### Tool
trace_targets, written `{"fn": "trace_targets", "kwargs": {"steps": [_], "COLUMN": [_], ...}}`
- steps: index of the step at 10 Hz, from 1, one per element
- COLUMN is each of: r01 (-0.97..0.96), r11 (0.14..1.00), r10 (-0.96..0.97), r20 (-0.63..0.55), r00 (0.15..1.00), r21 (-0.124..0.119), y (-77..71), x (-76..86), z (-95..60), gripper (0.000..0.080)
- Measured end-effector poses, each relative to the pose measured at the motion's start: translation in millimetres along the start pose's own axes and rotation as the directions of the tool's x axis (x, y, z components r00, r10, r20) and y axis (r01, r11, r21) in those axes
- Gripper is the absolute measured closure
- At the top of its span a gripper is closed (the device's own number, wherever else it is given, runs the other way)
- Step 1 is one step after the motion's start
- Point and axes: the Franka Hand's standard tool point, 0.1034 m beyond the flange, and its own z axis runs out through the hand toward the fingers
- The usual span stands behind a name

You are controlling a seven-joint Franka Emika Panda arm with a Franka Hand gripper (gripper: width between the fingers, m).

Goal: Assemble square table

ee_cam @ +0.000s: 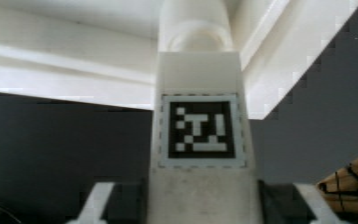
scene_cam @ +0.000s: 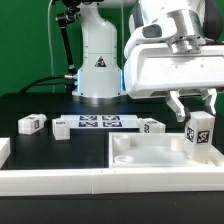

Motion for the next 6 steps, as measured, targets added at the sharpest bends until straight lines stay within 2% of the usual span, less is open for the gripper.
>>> {"fn": "trace_targets", "kwargs": {"steps": [6], "r01": [-0.013], "r11": [1.0], "r10": [0.013], "r20": [-0.001], "r00": [1.0], "r21": [-0.003], "y": [8.1], "x": [1.2], "z": [1.0], "gripper": [0.0506]}}
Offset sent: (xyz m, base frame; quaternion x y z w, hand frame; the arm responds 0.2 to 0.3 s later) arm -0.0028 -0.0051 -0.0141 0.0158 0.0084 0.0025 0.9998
